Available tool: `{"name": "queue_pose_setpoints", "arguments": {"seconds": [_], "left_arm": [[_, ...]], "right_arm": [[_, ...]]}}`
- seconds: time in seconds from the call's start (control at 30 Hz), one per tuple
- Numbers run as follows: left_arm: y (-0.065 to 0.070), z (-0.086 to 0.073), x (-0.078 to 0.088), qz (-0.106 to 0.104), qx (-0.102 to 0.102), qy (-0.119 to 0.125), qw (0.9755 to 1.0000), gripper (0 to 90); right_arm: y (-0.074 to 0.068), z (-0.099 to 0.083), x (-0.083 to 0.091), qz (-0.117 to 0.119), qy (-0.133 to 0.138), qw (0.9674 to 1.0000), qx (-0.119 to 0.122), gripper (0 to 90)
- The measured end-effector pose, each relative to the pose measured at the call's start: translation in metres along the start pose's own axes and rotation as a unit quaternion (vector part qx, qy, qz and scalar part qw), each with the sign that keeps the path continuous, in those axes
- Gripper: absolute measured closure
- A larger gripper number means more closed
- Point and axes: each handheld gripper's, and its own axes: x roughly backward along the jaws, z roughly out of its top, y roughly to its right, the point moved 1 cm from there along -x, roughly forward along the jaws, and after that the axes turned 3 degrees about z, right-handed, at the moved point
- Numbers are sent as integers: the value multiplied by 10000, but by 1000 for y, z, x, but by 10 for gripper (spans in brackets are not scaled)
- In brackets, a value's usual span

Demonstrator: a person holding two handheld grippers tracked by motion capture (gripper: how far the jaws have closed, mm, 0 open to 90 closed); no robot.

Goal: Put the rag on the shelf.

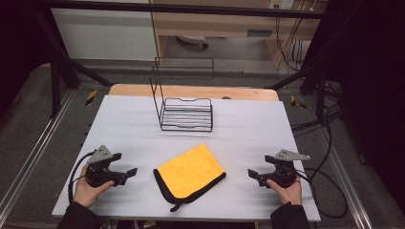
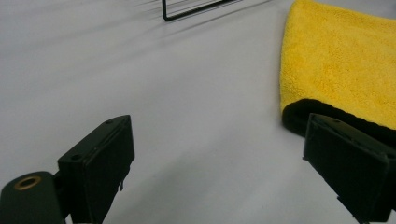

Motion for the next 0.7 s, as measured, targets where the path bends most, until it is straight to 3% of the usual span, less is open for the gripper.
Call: {"name": "queue_pose_setpoints", "arguments": {"seconds": [0.33,0.7], "left_arm": [[5,2,-1,40,-10,54,10000,96],[18,12,-6,51,51,-59,10000,156]], "right_arm": [[-1,0,0,-27,53,10000,-10,15],[-3,-2,-2,-28,12,10000,-7,18]]}}
